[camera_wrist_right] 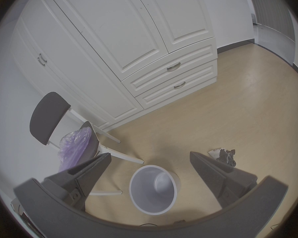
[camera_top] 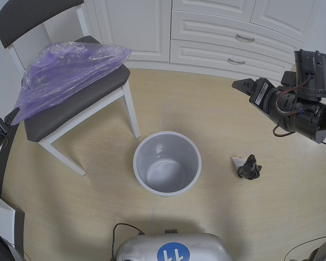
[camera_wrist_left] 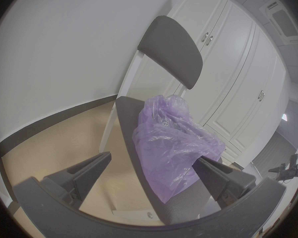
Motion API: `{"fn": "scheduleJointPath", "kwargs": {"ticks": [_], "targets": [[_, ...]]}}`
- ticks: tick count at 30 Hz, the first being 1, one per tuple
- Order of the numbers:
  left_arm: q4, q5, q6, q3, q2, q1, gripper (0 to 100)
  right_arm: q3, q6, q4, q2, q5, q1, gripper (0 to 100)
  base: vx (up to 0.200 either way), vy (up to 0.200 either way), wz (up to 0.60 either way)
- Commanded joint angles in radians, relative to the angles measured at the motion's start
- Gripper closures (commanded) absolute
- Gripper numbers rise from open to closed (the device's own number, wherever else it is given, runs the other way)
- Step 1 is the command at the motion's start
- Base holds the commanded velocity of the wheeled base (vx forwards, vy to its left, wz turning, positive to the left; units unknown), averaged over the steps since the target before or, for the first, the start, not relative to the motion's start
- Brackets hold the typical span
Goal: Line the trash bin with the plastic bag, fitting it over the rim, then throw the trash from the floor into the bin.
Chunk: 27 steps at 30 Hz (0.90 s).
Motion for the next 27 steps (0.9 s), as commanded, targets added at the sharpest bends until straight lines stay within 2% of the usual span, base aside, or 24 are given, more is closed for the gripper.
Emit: {"fn": "scheduleJointPath", "kwargs": {"ticks": [1, 5, 12, 27], "targets": [[-0.031, 0.000, -0.023, 0.009, 0.008, -0.003, 0, 0.003, 0.000, -0.012, 0.004, -0.005, 0.005, 0, 0.000, 0.000, 0.00], [-0.109, 0.000, -0.039, 0.018, 0.041, -0.005, 0, 0.031, -0.013, -0.078, 0.007, -0.008, 0.005, 0, 0.000, 0.000, 0.00], [-0.117, 0.000, -0.039, 0.020, 0.044, -0.005, 0, 0.065, -0.045, -0.167, 0.008, -0.010, 0.005, 0, 0.000, 0.000, 0.00], [-0.117, 0.000, -0.039, 0.020, 0.036, -0.005, 0, 0.065, -0.045, -0.169, 0.008, -0.010, 0.008, 0, 0.000, 0.000, 0.00]]}}
